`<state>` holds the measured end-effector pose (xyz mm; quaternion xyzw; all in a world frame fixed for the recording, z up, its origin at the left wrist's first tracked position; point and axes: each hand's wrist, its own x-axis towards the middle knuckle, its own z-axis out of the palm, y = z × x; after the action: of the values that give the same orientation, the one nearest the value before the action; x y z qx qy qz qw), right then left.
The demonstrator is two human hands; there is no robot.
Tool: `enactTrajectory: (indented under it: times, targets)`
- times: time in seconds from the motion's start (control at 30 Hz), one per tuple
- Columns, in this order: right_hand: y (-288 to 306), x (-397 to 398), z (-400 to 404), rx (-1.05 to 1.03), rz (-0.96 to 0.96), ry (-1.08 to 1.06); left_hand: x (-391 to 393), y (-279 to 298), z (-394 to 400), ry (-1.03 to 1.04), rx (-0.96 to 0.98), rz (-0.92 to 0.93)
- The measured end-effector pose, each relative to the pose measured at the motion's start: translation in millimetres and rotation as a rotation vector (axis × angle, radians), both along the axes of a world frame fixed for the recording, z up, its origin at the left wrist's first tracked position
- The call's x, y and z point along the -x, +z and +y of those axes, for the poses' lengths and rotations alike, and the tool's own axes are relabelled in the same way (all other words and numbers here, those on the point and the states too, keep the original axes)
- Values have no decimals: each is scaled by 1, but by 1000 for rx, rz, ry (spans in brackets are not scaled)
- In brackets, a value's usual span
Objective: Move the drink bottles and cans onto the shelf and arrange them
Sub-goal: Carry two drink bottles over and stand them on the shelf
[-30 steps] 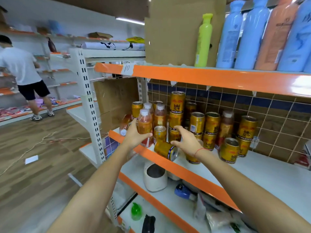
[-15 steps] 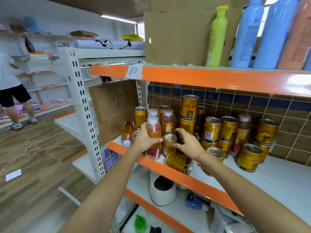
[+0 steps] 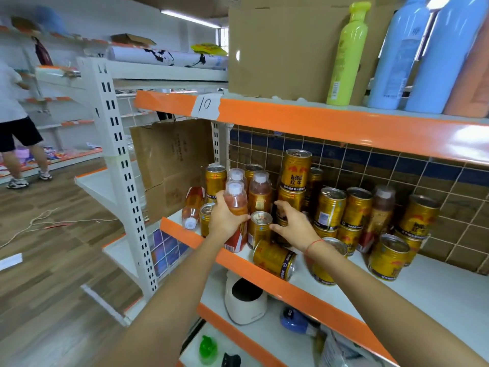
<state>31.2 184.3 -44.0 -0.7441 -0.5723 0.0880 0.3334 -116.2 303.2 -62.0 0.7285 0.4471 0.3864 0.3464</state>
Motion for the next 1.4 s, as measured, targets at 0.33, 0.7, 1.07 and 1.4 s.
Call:
enactTrajectory:
  times: [0.33,0.7,1.07,1.4]
  targets:
    - [9,-4,11,-11,-3,19,17,8,12,-72,52,-34]
    - [22,21,42,-30,-32,86,56,48,31,-184,90,-44]
    - [57,46,99,4,-259,106,92,47,38,-241,142,23]
    - [74,49,128,202,-300,159,99,42,43,-264,158,41]
